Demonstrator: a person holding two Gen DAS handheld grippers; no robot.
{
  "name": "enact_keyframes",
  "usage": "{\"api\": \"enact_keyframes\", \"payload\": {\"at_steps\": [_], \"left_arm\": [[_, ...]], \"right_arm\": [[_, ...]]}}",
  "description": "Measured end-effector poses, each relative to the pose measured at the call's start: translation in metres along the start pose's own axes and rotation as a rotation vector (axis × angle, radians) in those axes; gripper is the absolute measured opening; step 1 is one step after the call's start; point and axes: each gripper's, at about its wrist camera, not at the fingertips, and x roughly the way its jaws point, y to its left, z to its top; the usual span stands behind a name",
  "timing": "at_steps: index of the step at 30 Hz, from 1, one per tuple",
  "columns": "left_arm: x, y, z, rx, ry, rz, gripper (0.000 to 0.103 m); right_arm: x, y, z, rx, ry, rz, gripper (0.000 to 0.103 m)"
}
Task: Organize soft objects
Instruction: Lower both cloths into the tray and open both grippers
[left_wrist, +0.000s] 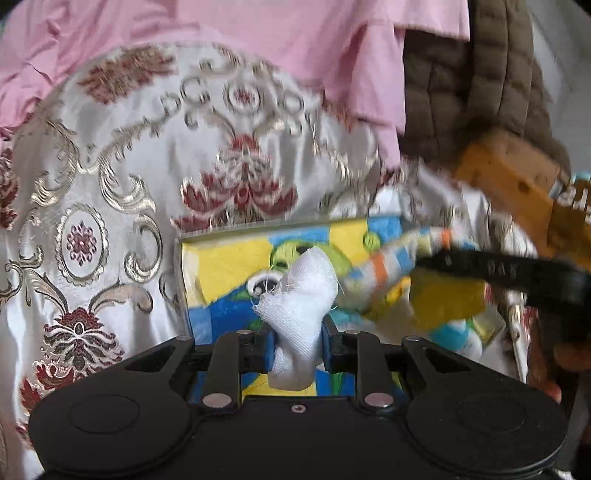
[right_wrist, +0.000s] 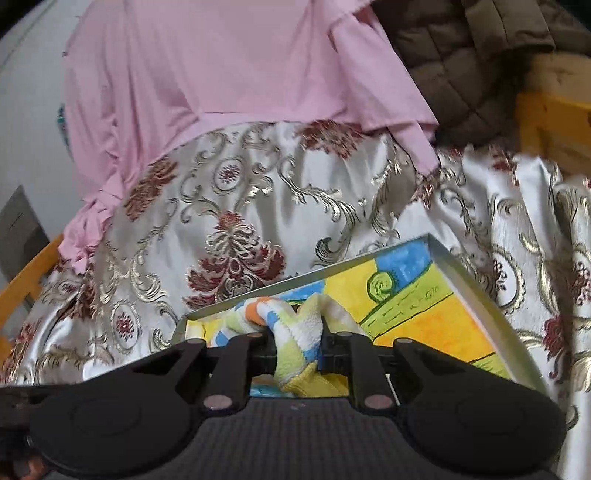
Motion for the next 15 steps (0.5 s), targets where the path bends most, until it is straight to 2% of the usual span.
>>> {"api": "enact_keyframes", "payload": {"at_steps": [3,10,15], "left_arm": [[0.009,0.004,0.000,0.021,0.056,0.000,0.025],[0.043,0.019,-0.020,-0.014,0.052,0.003,0.025],[0.052,0.018,-0.027,-0.008,0.094,-0.035,0.025]], "right_arm": [[0.011,0.006,0.008,-0.004,0.023,-0.029,0.017],[0.030,0.019,0.003,-0.153,0.105,-0.090,0.020],[0.031,0.019,-0.013,-0.107,0.167,-0.094,0.027]]}}
